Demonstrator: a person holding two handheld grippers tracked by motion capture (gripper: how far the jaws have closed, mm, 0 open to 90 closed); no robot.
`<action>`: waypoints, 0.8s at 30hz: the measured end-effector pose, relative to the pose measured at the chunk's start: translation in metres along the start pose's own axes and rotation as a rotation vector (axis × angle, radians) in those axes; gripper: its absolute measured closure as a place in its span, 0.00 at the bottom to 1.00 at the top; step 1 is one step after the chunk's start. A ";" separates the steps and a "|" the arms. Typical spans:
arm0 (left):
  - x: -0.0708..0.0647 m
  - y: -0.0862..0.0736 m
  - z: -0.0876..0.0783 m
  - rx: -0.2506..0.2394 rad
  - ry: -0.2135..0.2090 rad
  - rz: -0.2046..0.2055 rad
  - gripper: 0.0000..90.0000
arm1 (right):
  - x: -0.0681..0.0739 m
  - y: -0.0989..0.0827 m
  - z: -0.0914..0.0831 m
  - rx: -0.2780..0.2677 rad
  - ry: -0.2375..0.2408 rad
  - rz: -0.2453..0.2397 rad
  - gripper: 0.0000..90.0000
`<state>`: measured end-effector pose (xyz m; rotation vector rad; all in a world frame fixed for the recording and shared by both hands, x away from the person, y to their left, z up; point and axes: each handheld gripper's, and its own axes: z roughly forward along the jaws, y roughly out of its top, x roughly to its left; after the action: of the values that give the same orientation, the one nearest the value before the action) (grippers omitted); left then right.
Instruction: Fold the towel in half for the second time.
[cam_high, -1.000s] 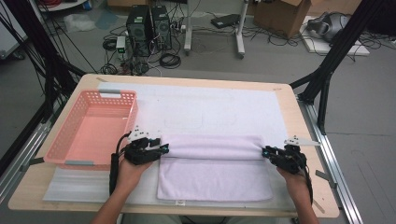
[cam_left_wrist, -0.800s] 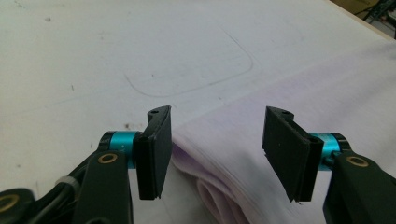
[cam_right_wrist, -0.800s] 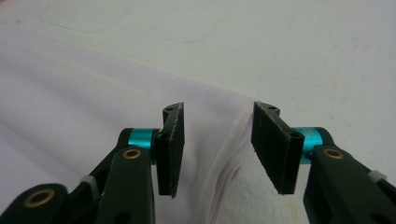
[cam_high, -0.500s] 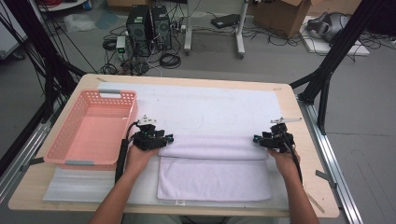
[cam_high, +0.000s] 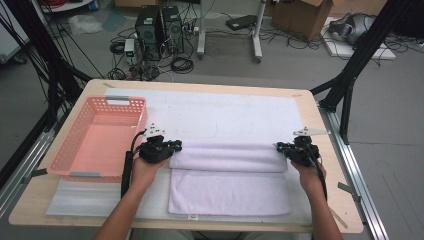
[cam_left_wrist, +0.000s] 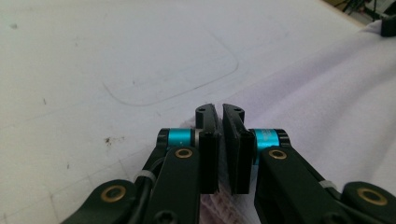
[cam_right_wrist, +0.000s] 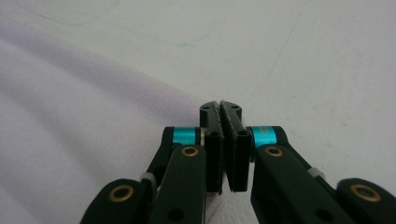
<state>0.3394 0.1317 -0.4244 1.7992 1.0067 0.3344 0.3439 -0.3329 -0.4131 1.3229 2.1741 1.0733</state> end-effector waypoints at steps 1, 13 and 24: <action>-0.002 0.000 -0.003 -0.011 -0.001 0.008 0.94 | 0.002 -0.003 -0.005 -0.013 0.003 0.005 0.98; -0.035 -0.030 -0.054 -0.110 -0.044 0.046 0.94 | 0.036 -0.045 -0.054 -0.169 0.015 0.001 0.98; -0.047 -0.061 -0.064 -0.063 -0.064 0.018 0.87 | 0.052 -0.075 -0.072 -0.168 0.027 -0.025 0.97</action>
<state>0.2414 0.1454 -0.4383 1.7522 0.9253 0.3143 0.2279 -0.3370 -0.4218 1.2106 2.0631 1.2406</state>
